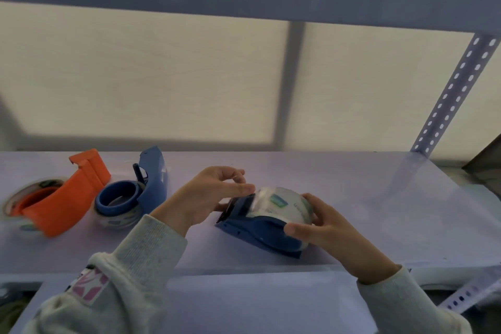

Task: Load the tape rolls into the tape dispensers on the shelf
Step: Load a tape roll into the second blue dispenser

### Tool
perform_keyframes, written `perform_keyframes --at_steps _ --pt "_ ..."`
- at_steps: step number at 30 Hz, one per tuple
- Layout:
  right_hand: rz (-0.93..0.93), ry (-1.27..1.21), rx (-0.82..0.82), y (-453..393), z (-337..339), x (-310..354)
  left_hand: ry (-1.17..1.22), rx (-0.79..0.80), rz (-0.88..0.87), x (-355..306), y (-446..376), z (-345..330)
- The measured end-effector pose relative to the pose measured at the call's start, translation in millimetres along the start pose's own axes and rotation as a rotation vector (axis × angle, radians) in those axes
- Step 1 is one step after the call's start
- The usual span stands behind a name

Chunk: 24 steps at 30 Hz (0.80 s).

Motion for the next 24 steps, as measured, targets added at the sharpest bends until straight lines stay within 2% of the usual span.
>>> perform_keyframes --at_steps 7,12,24 --pt "0.038 -0.098 0.032 6.9 2.9 -0.9 0.068 -0.082 0.079 13.7 0.3 13.1" --pt "0.125 0.108 0.024 12.6 -0.8 1.2 0.027 -0.086 0.081 14.8 1.8 17.5" --pt "0.308 0.188 -0.013 24.8 -3.9 7.7 -0.393 -0.241 -0.134 -8.1 3.1 28.6"
Point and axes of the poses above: each hand's wrist, its own y-axis away from the middle knuckle, its own z-axis out of the back of the hand, x = y × z, the point moved 9 cm from there along -y, towards the middle knuckle, and after that the axes turned 3 degrees about -y, right-handed, at the moved point
